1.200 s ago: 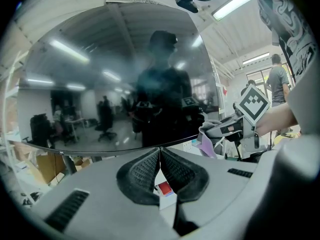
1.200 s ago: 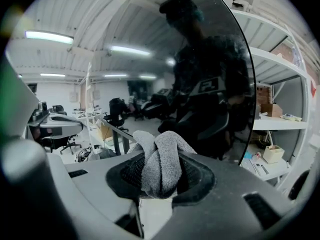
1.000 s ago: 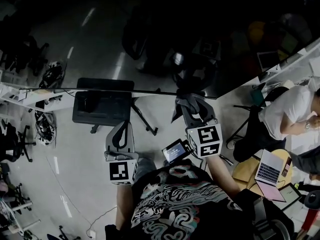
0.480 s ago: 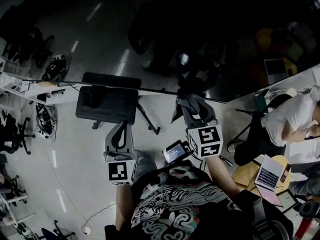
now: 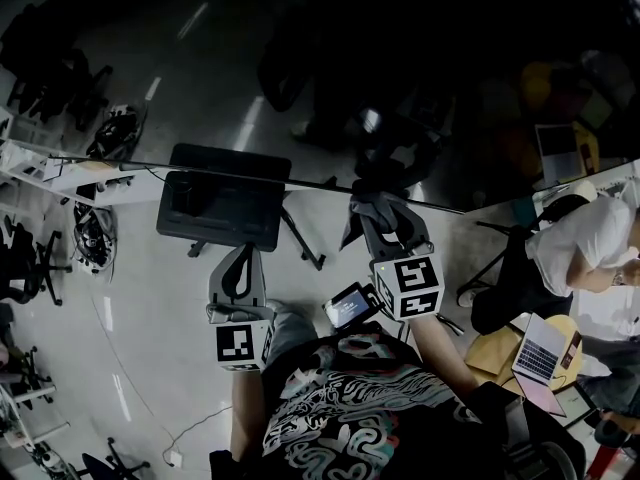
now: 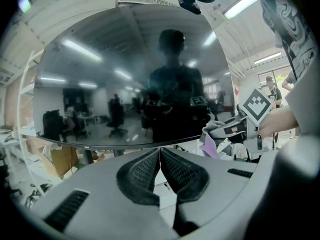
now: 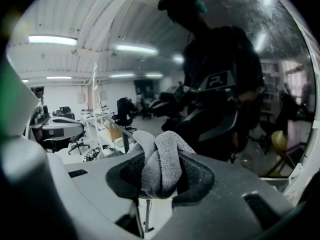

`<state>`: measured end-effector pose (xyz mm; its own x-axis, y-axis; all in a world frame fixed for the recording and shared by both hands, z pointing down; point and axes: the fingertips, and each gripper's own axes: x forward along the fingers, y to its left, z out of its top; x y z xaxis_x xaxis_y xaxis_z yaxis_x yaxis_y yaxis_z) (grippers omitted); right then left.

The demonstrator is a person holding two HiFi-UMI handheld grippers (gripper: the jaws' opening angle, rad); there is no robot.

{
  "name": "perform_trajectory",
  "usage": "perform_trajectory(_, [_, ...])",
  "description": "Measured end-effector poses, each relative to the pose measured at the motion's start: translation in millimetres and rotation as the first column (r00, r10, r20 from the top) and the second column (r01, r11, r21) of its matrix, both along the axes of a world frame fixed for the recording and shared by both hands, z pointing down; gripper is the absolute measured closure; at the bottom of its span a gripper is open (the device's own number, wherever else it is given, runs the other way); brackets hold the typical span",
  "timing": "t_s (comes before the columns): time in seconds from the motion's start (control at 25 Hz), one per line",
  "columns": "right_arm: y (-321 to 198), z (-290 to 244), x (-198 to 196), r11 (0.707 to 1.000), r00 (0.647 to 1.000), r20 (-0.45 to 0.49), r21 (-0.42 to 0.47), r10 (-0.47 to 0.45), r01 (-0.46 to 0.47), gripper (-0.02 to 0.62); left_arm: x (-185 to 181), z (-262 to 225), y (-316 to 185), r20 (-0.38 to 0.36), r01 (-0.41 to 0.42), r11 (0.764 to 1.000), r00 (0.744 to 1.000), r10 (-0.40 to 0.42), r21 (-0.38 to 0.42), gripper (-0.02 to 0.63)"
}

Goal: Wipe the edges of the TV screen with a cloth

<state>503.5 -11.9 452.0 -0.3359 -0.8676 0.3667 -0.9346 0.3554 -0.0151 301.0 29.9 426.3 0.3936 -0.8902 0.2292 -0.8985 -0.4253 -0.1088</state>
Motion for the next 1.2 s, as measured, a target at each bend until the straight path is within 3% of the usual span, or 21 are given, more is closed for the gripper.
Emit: perform_trajectory(1.2, [-31, -1, -91, 0.998, 0.998, -0.002, -0.02, -0.068, 0.068, 0.446, -81, 1, -43, -0.03, 0.059, 0.998, 0.998, -0.06, -0.023, 0.588])
